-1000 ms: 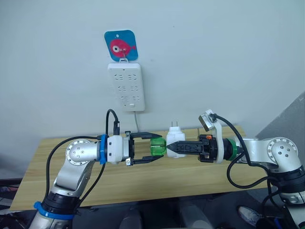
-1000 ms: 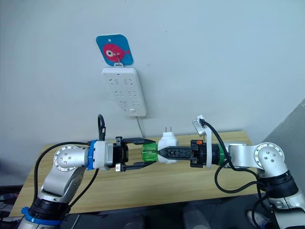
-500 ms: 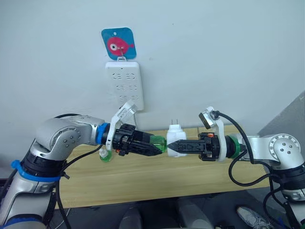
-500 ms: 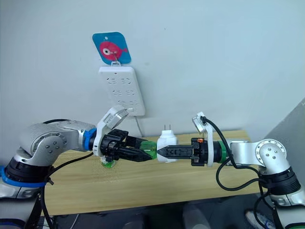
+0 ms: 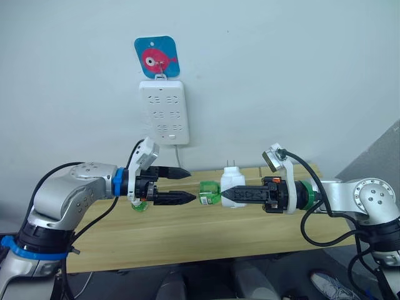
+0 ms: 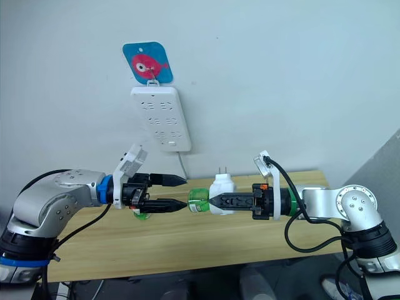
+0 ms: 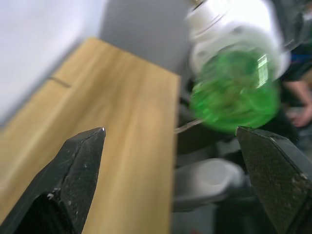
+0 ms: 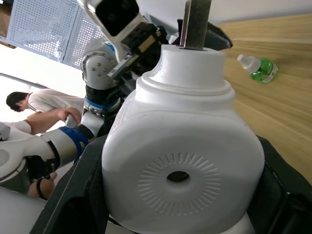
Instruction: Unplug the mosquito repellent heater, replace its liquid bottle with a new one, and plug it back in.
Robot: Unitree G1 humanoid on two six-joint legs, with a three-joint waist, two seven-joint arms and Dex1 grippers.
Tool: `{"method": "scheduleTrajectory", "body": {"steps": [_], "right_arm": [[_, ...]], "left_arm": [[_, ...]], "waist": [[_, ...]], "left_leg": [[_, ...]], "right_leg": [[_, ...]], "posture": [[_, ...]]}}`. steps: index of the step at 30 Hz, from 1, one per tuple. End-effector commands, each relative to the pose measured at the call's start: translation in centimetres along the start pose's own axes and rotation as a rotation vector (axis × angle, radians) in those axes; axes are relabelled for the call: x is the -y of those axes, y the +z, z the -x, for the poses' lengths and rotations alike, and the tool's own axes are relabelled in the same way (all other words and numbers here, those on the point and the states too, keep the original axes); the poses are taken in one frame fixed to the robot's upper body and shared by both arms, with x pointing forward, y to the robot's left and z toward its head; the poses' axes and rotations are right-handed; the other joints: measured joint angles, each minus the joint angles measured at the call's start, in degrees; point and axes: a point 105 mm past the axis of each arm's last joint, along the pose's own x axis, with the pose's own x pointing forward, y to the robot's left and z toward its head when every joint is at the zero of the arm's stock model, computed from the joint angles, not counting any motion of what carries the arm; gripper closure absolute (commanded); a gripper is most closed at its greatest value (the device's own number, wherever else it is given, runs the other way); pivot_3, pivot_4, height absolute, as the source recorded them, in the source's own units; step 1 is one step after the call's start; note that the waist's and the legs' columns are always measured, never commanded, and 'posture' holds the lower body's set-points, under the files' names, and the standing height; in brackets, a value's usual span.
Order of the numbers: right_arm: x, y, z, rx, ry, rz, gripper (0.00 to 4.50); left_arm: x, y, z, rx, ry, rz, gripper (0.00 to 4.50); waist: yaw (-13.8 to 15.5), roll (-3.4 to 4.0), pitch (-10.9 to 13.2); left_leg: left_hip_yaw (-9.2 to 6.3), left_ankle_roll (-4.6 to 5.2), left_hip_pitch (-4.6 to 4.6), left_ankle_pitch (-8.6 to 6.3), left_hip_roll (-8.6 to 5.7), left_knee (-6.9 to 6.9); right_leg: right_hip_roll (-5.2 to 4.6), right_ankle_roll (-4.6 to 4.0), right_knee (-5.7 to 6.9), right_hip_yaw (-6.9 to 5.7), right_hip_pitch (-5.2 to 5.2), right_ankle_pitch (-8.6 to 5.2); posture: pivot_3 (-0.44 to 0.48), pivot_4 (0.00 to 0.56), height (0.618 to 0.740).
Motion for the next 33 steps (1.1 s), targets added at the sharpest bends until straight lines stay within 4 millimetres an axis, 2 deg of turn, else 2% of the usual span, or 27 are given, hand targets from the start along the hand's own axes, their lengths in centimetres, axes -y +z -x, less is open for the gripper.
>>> {"method": "scheduleTrajectory", "body": {"steps": [1,4,7,14,29,33], "right_arm": [[-0.3,1.0,0.1,0.05,0.011,0.0,1.45],[-0.2,1.1,0.1,0.06,0.007,-0.004,1.45],[-0.2,1.2,0.0,0.062,0.007,-0.005,1.45],[-0.3,1.4,-0.1,0.066,0.009,-0.003,1.45],[-0.4,1.6,-0.2,0.065,0.009,0.007,1.45],[-0.5,1.5,-0.2,0.065,0.01,0.008,1.45]], "left_arm": [[0.2,0.4,0.7,0.043,0.059,-0.288,0.0],[1.1,-0.4,0.5,0.071,0.055,-0.509,0.0],[1.8,-0.3,0.1,0.144,0.067,-0.683,0.0],[2.1,0.5,-1.5,0.289,0.127,-0.922,0.0],[2.3,0.6,-3.4,0.335,0.029,-0.997,0.0],[2.6,1.1,-3.9,0.347,0.011,-0.985,0.85]], "waist": [[0.0,0.0,0.0],[0.2,0.0,0.0],[0.3,-0.01,0.0],[0.2,-0.03,0.0],[-0.1,-0.03,0.0],[-0.1,-0.03,0.0]], "left_leg": [[0.02,0.0,-0.01,0.0,0.0,0.0],[0.08,0.0,-0.02,0.0,-0.02,-0.02],[0.13,0.0,-0.03,0.0,-0.05,-0.01],[0.23,0.0,-0.03,0.0,-0.09,0.08],[0.2,0.01,-0.02,0.0,-0.09,0.11],[0.18,0.01,-0.02,0.0,-0.09,0.1]], "right_leg": [[-0.01,0.0,0.0,0.01,-0.01,0.0],[-0.07,-0.13,-0.05,0.04,-0.01,0.08],[-0.13,-0.24,-0.07,0.07,0.0,0.15],[-0.14,-0.09,-0.12,0.14,0.04,0.24],[-0.13,-0.07,-0.05,0.13,0.04,0.27],[-0.13,-0.08,-0.03,0.11,0.04,0.27]], "posture": [[-0.121,0.104,0.74],[-0.121,0.104,0.74],[-0.121,0.104,0.74],[-0.125,0.099,0.74],[-0.13,0.101,0.74],[-0.132,0.102,0.74]]}}
